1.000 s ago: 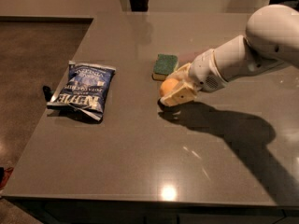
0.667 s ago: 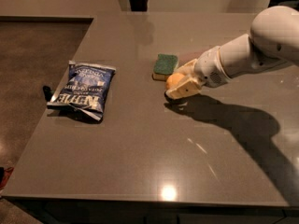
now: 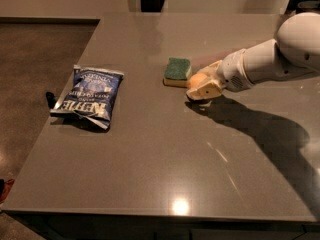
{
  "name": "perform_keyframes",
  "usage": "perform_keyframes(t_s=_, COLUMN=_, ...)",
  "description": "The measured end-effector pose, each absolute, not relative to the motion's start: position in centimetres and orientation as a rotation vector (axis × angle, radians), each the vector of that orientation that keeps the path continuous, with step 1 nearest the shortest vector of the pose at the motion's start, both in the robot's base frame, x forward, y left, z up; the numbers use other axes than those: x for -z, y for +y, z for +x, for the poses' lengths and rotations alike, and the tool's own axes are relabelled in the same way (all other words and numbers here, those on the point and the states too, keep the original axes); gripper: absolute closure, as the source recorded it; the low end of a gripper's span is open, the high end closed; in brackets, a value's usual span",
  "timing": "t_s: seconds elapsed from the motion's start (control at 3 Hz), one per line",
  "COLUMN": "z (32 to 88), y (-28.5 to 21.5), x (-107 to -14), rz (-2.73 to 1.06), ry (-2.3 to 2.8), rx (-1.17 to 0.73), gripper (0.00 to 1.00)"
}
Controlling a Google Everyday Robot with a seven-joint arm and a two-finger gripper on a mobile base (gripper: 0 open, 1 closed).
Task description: Move orange near sponge
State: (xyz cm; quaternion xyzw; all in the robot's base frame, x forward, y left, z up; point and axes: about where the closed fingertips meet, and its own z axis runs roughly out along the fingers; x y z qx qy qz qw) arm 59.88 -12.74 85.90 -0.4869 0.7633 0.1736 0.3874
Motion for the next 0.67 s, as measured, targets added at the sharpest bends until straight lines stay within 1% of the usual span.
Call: perform_keyframes(t_s=0.67, z=60.37, y=-13.24, x=-85.62, rz=-1.205, ry=1.948, rx=-0.427, gripper=0.17)
